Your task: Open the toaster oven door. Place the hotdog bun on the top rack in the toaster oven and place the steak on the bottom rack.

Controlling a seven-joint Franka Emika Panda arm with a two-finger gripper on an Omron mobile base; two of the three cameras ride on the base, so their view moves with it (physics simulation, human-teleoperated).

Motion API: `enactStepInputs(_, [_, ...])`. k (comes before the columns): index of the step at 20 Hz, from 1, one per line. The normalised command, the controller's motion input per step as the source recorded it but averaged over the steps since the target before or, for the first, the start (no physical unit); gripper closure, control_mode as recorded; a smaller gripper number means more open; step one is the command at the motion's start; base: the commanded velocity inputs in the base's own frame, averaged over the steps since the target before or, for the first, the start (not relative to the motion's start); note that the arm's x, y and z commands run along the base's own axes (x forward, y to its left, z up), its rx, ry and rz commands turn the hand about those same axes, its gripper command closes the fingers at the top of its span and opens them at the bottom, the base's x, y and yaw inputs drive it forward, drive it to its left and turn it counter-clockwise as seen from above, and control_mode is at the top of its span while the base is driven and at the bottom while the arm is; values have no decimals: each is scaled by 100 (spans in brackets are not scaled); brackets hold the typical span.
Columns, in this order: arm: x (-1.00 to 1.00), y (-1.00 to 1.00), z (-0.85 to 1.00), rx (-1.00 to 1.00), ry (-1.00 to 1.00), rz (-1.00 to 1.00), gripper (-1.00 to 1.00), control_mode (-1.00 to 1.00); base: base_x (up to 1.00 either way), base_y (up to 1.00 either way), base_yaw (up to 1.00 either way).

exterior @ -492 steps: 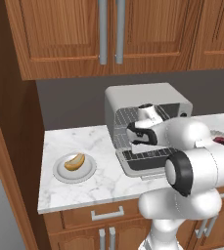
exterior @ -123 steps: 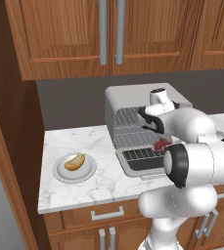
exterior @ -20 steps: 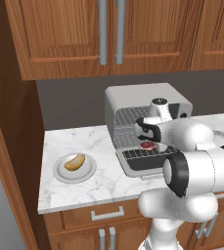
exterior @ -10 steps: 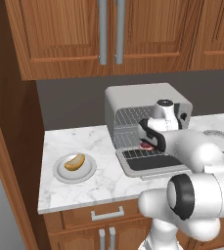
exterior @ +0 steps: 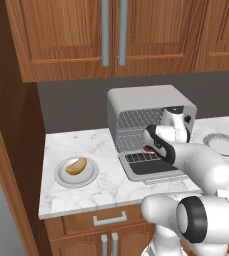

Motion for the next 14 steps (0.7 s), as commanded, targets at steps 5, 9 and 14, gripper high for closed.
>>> enactStepInputs(5, [-2,14,-6,0,1,47,-100,-100,0,0,0])
enactStepInputs(9, [1,13,-13,-7,0,40,-100,-100,0,0,0])
enactStepInputs(14, [7,15,-23,-15,0,31,-100,-100,0,0,0])
